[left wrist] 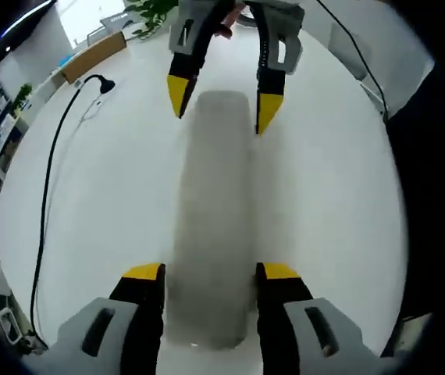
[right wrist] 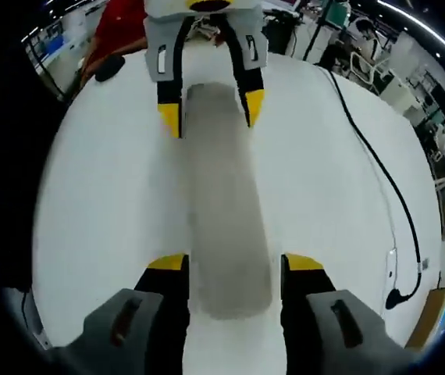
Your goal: Arrange the utensils inside the cutlery case until each visible utensil rests in its matching compartment.
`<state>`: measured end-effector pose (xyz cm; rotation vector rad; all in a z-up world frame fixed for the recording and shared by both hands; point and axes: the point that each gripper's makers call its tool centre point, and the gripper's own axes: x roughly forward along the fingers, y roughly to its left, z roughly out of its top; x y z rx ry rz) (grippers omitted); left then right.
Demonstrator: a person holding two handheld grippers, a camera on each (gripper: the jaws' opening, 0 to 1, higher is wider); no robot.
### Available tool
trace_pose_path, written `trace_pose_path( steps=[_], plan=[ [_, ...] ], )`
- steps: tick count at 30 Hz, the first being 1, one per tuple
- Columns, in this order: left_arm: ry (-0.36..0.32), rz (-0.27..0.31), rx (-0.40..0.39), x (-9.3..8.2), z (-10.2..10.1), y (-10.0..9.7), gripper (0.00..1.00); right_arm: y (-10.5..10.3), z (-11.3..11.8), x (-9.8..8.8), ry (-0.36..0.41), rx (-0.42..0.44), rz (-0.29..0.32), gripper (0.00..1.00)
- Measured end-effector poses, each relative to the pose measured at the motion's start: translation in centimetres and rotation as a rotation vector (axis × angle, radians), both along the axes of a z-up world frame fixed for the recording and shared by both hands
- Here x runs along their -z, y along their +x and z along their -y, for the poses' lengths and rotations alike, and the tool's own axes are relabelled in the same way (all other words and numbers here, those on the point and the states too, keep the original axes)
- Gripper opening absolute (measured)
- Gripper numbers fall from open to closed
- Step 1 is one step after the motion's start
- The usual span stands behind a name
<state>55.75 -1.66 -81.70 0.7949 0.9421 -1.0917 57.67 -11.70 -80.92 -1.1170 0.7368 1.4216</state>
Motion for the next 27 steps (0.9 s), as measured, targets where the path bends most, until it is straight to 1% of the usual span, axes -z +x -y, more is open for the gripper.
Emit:
trace_pose_path(
  steps=[1, 2, 3, 7, 9, 13, 15, 17, 19, 22, 27],
  plan=[
    [-0.004, -0.017, -0.008, -0.1, 0.0, 0.0, 0.43, -0.3, -0.1, 0.1, 0.003, 0.018, -0.019, 0.38],
    [-0.008, -0.018, -0.003, 0.0, 0.1, 0.0, 0.43, -0.4, -0.2, 0.3, 0.003, 0.024, -0.036, 0.37],
    [-0.009, -0.029, 0.000, 0.0, 0.2, 0.0, 0.43, -0.1, -0.3, 0.5, -0.001, 0.025, -0.029, 0.37],
    [0.001, -0.045, 0.004, 0.1, 0.1, -0.2, 0.43, -0.2, -0.2, 0.7, -0.004, 0.032, -0.024, 0.37],
    [0.011, -0.050, 0.005, 0.1, 0.3, -0.3, 0.42, -0.3, 0.0, 1.0, -0.009, 0.020, 0.002, 0.38],
    [0.058, -0.074, 0.008, 0.2, 0.3, -0.9, 0.42, -0.8, 0.2, 0.8, 0.015, 0.021, -0.014, 0.37],
    [0.075, -0.077, 0.026, 0.2, 0.6, -1.4, 0.42, -1.4, 0.4, 0.8, 0.011, 0.025, -0.021, 0.37],
    [0.084, -0.079, 0.041, 0.3, 0.8, -2.2, 0.42, -2.5, 0.8, 0.9, -0.020, 0.032, -0.027, 0.37],
    [0.097, -0.081, 0.051, 0.3, 1.0, -3.0, 0.42, -3.4, 1.0, 1.0, -0.033, 0.036, -0.025, 0.37],
    [0.103, -0.082, 0.057, 0.3, 1.1, -4.0, 0.42, -4.7, 1.5, 0.9, -0.032, 0.049, -0.025, 0.37],
    [0.109, -0.079, 0.061, 0.4, 1.6, -6.2, 0.42, -7.0, 1.9, 0.9, -0.030, 0.063, -0.020, 0.37]
  ],
)
